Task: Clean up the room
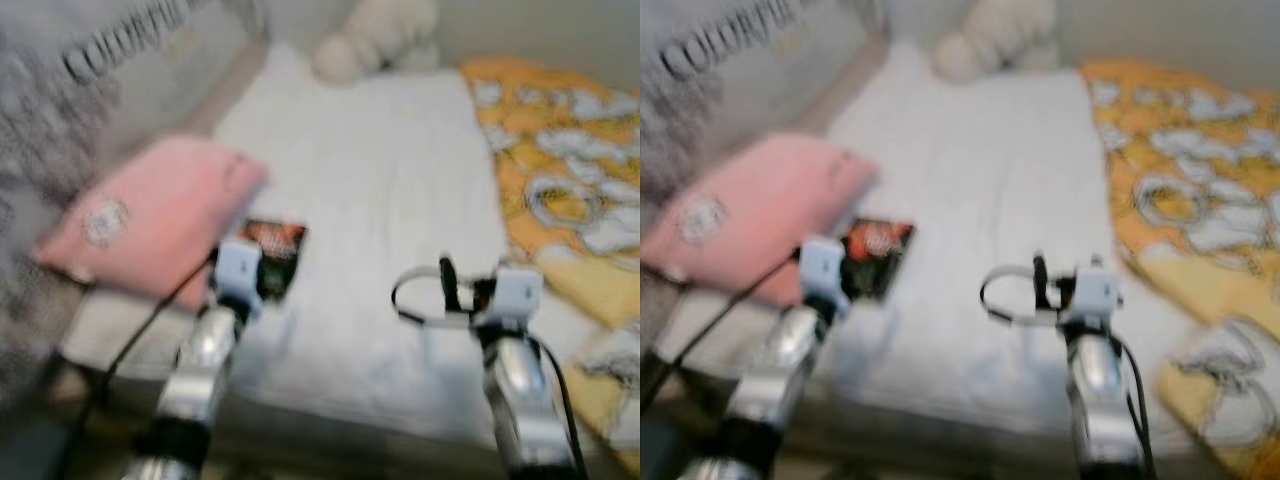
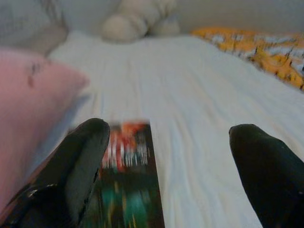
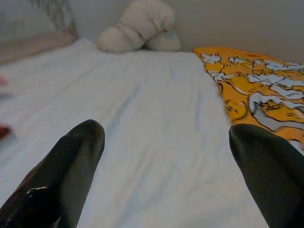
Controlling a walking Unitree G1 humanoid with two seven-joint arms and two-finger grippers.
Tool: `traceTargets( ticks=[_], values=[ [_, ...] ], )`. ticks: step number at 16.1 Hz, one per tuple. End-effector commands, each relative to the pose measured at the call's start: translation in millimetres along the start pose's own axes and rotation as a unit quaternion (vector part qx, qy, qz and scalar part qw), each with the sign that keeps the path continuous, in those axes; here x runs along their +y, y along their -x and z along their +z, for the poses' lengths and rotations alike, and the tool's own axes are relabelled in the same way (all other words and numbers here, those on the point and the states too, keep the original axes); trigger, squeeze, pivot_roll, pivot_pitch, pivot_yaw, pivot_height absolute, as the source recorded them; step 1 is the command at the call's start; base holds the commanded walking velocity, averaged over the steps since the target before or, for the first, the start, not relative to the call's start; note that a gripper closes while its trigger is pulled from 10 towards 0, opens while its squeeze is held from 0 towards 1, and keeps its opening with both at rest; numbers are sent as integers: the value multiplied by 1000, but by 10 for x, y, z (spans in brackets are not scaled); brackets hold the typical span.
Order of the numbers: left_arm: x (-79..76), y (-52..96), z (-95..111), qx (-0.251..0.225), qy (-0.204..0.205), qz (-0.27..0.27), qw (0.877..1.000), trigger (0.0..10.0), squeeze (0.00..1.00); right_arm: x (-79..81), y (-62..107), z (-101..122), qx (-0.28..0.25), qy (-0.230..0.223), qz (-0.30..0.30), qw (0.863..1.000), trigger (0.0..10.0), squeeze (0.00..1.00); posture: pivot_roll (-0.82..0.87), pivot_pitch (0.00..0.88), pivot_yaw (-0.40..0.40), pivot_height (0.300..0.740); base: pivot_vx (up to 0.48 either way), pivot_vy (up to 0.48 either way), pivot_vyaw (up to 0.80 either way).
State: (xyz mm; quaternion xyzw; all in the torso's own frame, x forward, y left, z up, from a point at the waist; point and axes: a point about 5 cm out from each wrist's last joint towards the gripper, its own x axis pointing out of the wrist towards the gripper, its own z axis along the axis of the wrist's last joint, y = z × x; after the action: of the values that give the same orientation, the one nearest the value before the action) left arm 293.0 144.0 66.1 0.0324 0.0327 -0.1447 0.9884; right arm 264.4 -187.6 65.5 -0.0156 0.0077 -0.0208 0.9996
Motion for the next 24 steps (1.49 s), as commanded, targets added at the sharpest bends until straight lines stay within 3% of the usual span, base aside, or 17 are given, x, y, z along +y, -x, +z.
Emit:
traceTargets(
  ticks=[1, 6, 7, 8, 13, 18, 21, 23, 24],
  values=[
    [5, -23, 0, 4, -19, -11, 1000, 10000, 1000, 29, -36, 39, -10, 12, 7, 1000, 10000, 1000, 67, 0, -11, 728, 0, -244, 0],
    [-47, -86, -13, 9, -19, -14, 1000, 10000, 1000, 9, -41, -20, 9, 14, -2, 1000, 10000, 1000, 42, 0, -2, 728, 0, -49, 0],
    [-97, -116, -24, 11, -5, -29, 1000, 10000, 1000, 21, -45, -51, 23, 22, 0, 999, 10000, 0, 34, 0, -9, 728, 0, 0, 0],
    [-123, -141, 2, 2, -4, -39, 999, 10000, 0, 6, -59, -61, 31, 6, -10, 999, 10000, 0, 34, 0, -10, 728, 0, 0, -600],
    [-35, -189, -73, 32, 19, -2, 999, 10000, 0, -43, -14, -121, 47, 18, -18, 999, 10000, 0, 16, 0, -10, 728, 0, 0, -674],
    [63, -125, -53, 9, 10, 25, 1000, 10000, 0, -67, 81, -77, 26, 25, -7, 999, 10000, 0, 21, 0, -28, 728, 0, 0, -729],
    [-40, -135, -16, -12, 32, -6, 999, 10000, 0, -67, 87, -123, 36, 22, -5, 999, 10000, 0, 27, 0, -34, 728, 0, 0, -746],
    [-105, -157, 7, -18, 2, -20, 1000, 10000, 0, -41, 76, -109, 35, 18, 0, 999, 10000, 0, 25, 0, -41, 728, 296, -375, -750],
    [-131, -161, 14, -22, 7, -26, 999, 10000, 0, -70, 65, -126, 43, -6, -14, 999, 10000, 0, 25, 0, -42, 728, 296, -375, -750]
  ],
)
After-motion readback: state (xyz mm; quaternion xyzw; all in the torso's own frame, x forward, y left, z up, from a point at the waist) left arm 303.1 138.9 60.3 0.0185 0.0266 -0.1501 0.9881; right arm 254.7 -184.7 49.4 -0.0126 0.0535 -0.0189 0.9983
